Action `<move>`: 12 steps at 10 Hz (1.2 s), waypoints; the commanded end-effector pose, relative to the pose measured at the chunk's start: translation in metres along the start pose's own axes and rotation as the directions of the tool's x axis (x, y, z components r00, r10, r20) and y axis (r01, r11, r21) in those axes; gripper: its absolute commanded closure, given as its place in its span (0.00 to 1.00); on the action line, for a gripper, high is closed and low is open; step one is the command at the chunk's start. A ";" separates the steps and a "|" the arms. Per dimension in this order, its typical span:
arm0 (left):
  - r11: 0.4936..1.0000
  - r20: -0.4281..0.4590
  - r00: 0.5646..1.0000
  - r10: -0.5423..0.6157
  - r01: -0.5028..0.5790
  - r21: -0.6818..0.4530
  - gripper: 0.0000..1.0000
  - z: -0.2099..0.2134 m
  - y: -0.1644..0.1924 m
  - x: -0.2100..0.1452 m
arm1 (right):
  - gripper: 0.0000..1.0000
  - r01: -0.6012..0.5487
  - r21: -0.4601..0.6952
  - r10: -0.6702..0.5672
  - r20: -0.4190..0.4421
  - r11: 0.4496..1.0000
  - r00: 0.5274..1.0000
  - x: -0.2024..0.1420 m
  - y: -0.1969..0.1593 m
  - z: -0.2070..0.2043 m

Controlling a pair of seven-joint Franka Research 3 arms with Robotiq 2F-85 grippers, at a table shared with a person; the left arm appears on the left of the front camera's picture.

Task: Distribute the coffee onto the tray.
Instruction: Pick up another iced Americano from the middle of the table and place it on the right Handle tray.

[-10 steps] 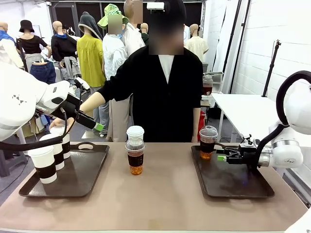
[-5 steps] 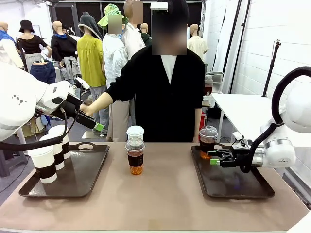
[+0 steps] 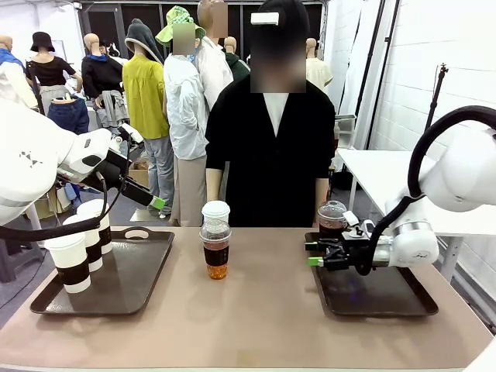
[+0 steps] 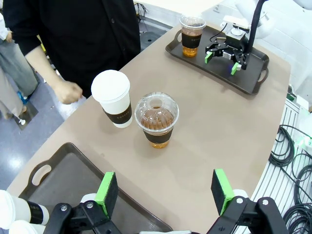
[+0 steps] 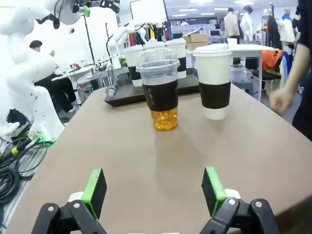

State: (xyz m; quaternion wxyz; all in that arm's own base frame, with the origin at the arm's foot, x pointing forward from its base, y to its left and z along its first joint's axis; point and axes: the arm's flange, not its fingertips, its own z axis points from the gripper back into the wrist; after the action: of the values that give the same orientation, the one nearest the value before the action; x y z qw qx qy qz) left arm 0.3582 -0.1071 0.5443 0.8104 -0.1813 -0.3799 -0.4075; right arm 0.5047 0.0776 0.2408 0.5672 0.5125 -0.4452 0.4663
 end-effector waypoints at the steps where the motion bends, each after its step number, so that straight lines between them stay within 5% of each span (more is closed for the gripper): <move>1: 1.000 -0.001 1.000 0.004 -0.004 -0.007 0.00 0.001 0.001 -0.001 | 0.00 -0.010 -0.028 0.009 -0.010 1.000 1.000 0.005 0.000 -0.025; 12: 1.000 -0.001 1.000 0.004 -0.004 -0.007 0.00 0.001 0.001 -0.001 | 0.00 -0.015 -0.005 0.015 -0.042 1.000 0.999 0.011 -0.024 -0.133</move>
State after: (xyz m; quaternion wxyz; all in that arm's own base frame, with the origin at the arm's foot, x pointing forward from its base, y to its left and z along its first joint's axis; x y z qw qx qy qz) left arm 0.3582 -0.1072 0.5443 0.8104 -0.1812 -0.3799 -0.4075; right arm 0.5296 0.2046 0.2372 0.5647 0.4988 -0.4385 0.4900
